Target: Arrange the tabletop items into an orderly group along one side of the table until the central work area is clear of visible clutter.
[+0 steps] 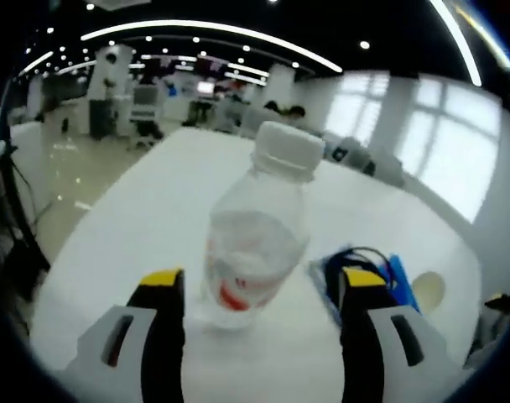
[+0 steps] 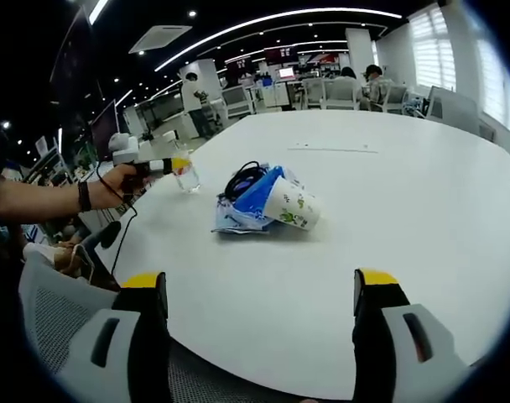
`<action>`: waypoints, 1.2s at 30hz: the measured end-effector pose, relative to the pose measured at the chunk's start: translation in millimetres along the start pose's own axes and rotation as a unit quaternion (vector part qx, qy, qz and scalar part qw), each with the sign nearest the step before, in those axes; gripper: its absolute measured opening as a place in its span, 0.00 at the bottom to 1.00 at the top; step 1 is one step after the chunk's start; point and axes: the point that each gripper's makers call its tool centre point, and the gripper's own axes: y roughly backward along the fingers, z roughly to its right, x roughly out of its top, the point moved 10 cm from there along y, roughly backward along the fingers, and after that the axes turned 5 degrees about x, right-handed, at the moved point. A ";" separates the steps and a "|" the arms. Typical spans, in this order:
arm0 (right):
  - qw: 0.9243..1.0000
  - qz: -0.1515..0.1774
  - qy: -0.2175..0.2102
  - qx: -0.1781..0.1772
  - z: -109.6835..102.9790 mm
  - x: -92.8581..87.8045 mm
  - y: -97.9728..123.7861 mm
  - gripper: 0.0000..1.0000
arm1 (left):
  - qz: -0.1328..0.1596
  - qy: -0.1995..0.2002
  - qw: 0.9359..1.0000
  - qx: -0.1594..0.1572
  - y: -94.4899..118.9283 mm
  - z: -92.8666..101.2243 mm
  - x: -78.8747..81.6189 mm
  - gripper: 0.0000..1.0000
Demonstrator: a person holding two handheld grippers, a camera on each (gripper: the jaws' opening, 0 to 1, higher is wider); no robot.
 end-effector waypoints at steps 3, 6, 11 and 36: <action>1.000 0.005 -0.002 0.004 -1.5 0.9 0.1 0.93 | 0.004 0.000 1.000 0.025 -3.0 3.6 -4.1 0.73; 1.000 0.008 0.002 0.001 -1.3 2.0 1.5 0.94 | 0.005 0.010 0.999 0.051 -6.0 8.0 -6.3 0.73; 1.000 0.011 -0.003 -0.002 -0.7 1.3 2.8 0.93 | 0.001 0.019 0.998 0.060 -14.8 15.6 -9.3 0.73; 1.000 0.007 -0.007 -0.006 0.7 0.1 2.6 0.93 | -0.006 -0.066 0.996 0.062 -13.9 -8.5 7.1 0.36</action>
